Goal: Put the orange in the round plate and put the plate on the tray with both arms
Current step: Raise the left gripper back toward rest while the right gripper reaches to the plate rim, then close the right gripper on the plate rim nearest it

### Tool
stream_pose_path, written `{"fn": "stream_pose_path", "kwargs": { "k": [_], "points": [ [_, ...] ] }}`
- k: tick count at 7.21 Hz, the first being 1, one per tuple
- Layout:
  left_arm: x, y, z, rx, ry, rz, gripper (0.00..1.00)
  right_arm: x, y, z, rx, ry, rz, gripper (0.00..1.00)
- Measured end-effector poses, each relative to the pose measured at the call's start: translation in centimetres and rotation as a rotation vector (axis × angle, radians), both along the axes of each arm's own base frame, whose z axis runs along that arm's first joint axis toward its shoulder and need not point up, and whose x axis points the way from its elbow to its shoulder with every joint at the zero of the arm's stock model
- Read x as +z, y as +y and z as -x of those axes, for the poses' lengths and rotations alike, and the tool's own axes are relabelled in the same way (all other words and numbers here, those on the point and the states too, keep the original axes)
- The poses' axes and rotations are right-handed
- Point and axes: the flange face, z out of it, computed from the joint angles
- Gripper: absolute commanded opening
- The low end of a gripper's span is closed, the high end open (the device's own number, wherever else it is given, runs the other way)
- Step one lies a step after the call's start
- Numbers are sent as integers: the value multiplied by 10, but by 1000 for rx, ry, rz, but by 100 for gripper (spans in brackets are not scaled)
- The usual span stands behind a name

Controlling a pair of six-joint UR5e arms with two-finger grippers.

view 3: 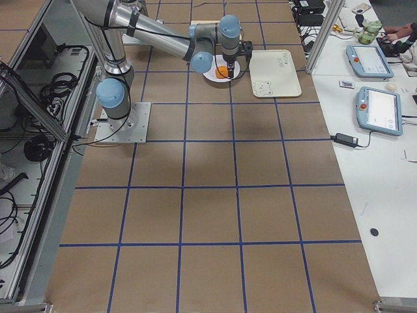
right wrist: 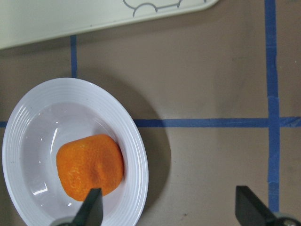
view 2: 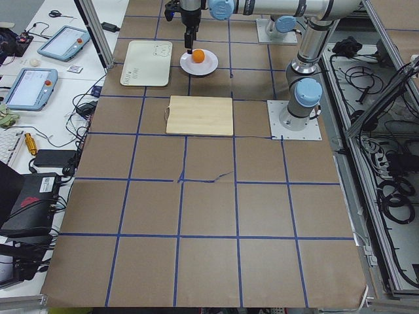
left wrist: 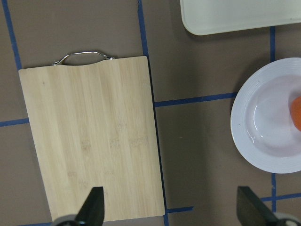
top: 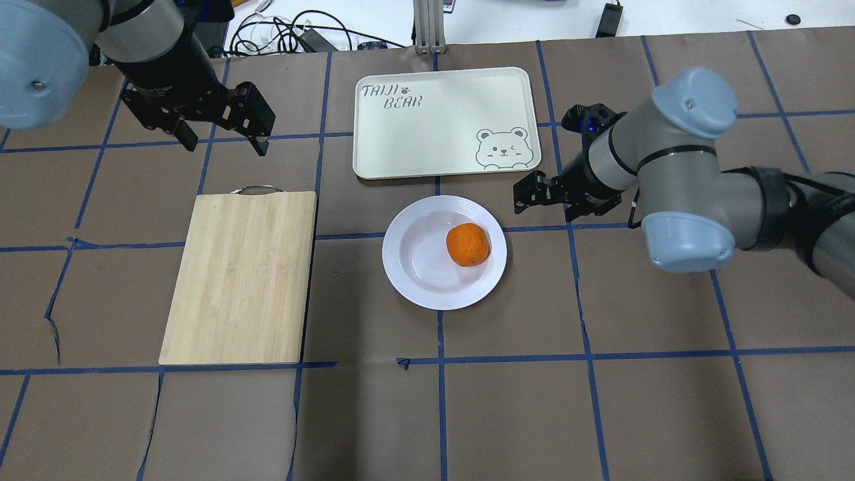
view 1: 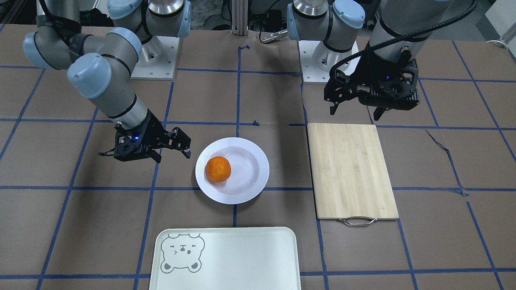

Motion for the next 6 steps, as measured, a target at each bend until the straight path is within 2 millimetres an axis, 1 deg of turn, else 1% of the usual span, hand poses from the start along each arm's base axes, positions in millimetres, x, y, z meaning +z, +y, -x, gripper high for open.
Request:
{"fn": "stream_pose_path", "kwargs": {
  "k": [1, 4, 5, 6],
  "points": [
    [0, 4, 0, 0, 1, 3, 100, -19, 18, -7, 6, -52, -9, 100],
    [-3, 8, 1, 0, 5, 4, 100, -44, 51, -24, 0, -134, -15, 100],
    [-3, 9, 1, 0, 5, 5, 100, -49, 58, -27, -20, -153, -11, 100],
    [-3, 9, 1, 0, 5, 5, 100, -54, 58, -29, -34, -168, -3, 100]
  ]
}}
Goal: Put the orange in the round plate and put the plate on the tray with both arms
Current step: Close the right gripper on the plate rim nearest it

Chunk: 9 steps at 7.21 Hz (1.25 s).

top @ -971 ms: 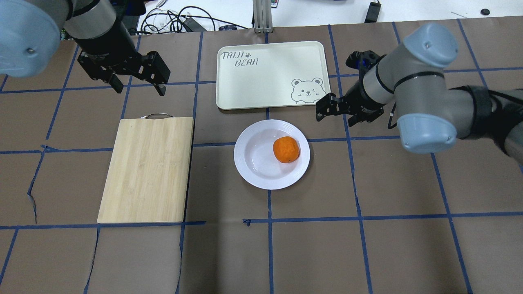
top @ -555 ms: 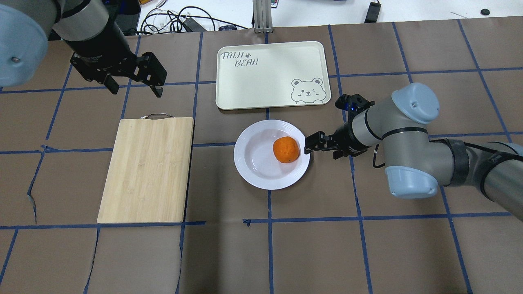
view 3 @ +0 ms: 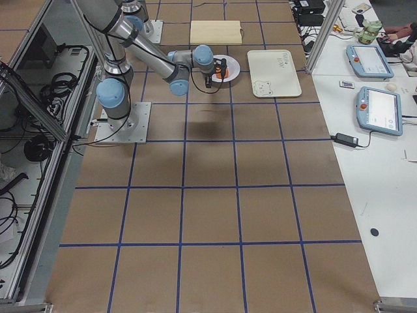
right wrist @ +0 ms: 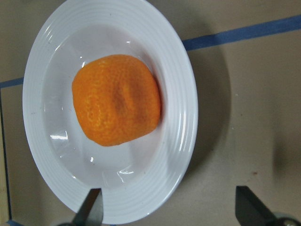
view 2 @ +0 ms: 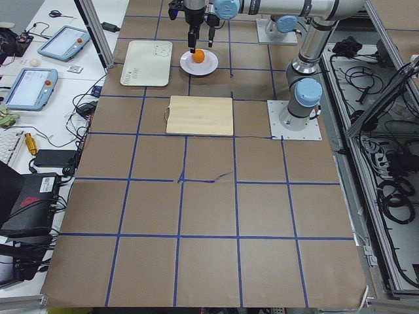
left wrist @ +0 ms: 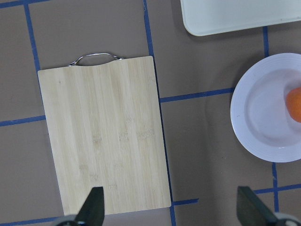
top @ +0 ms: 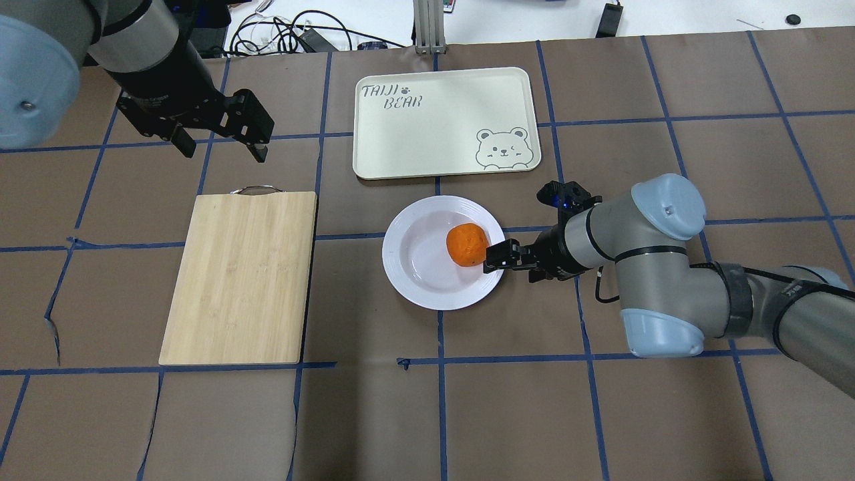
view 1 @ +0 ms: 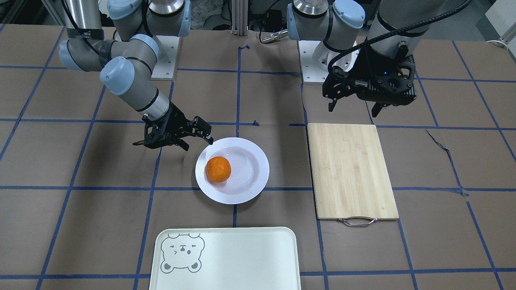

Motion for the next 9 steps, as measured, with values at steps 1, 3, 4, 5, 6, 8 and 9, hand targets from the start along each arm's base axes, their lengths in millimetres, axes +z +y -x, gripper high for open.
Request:
{"fn": "stream_pose_path", "kwargs": {
  "k": [1, 3, 4, 5, 6, 8, 9],
  "points": [
    [0, 0, 0, 0, 0, 0, 100, -9, -2, -5, -15, -17, 5, 100],
    [0, 0, 0, 0, 1, 1, 100, -24, 0, -31, -36, -32, 9, 100],
    [0, 0, 0, 0, 1, 1, 100, -26, 1, -38, -40, -31, 11, 100],
    [0, 0, 0, 0, 1, 1, 100, -27, 1, -40, -44, -30, 11, 96],
    [0, -1, 0, 1, 2, 1, 100, -26, -1, -41, -48, -27, 15, 92],
    [-1, -1, -1, 1, 2, 0, 100, -25, -9, -40, -60, -7, 25, 88],
    [-1, -1, -1, 1, 2, 0, 100, -31, -10, -40, -65, -1, 13, 88]
  ]
}}
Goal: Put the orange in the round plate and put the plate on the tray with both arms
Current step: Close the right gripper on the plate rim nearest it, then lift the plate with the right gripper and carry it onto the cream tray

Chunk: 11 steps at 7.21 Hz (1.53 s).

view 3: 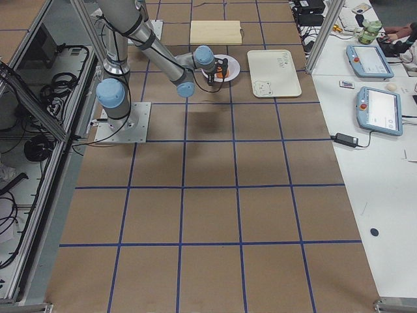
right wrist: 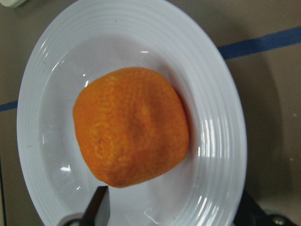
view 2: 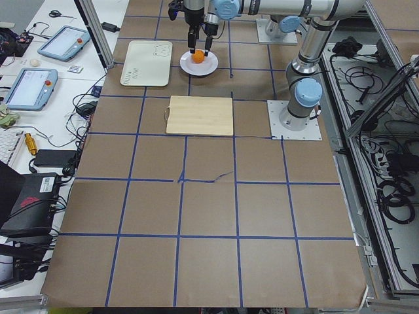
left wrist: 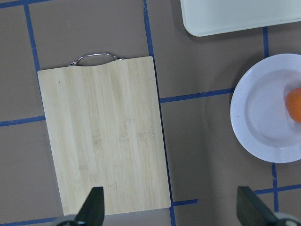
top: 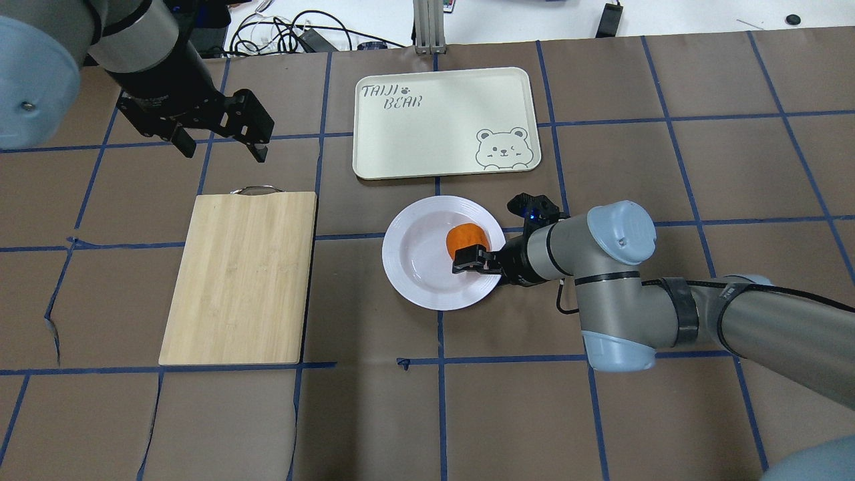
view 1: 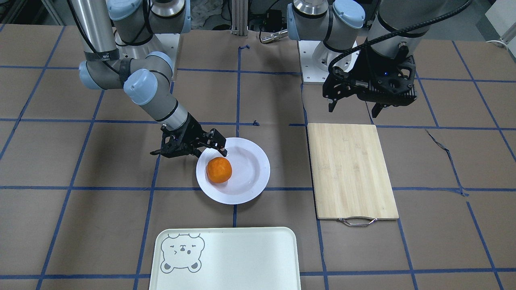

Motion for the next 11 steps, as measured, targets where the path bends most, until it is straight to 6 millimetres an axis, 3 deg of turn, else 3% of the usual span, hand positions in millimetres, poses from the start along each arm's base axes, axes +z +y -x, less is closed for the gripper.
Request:
{"fn": "stream_pose_path", "kwargs": {
  "k": [1, 3, 5, 8, 11],
  "points": [
    [1, 0, 0, 1, 0, 1, 100, -4, 0, -1, -1, 2, -9, 83],
    [1, 0, -1, 1, 0, 2, 100, -5, 0, -2, -4, 2, -14, 51],
    [1, 0, -1, 2, -1, 2, 100, -4, -1, -3, -4, 3, -12, 32],
    [1, -1, -1, 2, -2, 3, 100, -1, -1, -1, -9, 37, 0, 19],
    [2, -1, -3, 5, 0, 3, 100, 2, -2, 0, -14, 49, 9, 15]
  ]
}}
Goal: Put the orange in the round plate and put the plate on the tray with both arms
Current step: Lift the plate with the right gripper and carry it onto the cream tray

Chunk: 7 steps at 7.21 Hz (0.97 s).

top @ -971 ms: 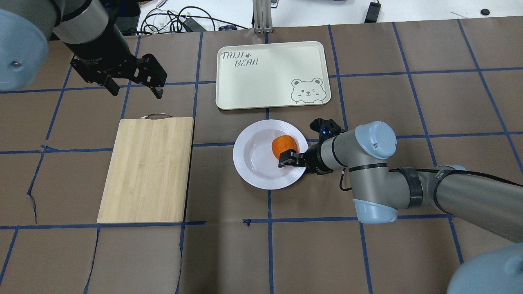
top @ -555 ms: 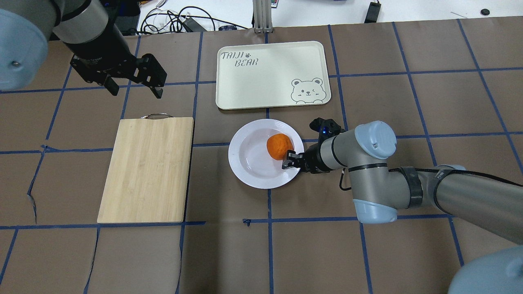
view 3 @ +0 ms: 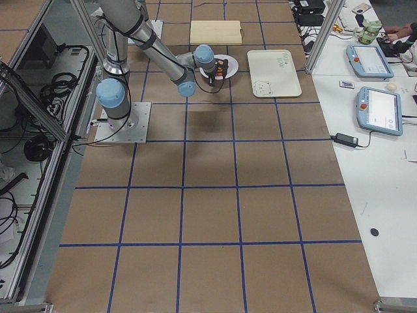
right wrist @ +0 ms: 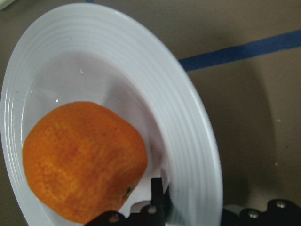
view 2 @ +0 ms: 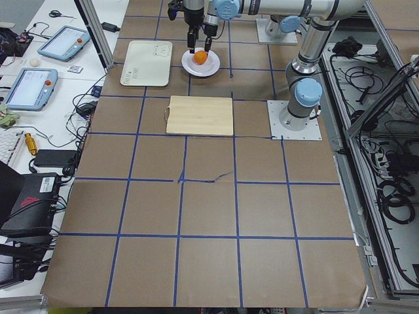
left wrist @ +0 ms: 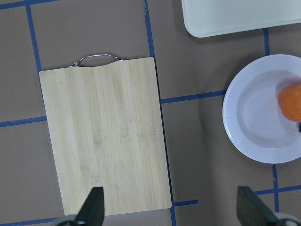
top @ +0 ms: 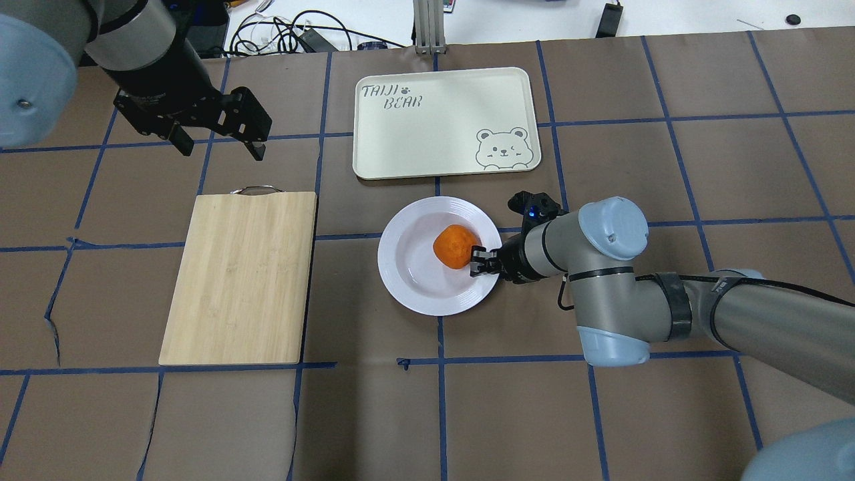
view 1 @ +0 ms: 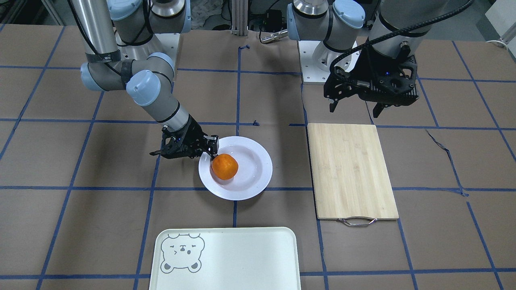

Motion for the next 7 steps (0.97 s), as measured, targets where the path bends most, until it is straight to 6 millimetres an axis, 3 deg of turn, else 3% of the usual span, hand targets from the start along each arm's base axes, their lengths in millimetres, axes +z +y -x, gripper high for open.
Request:
{"fn": "stream_pose_path", "kwargs": {
  "k": [7],
  "points": [
    [-1, 0, 0, 1, 0, -1, 100, 38, -33, 2, -75, -32, -25, 12]
  ]
}}
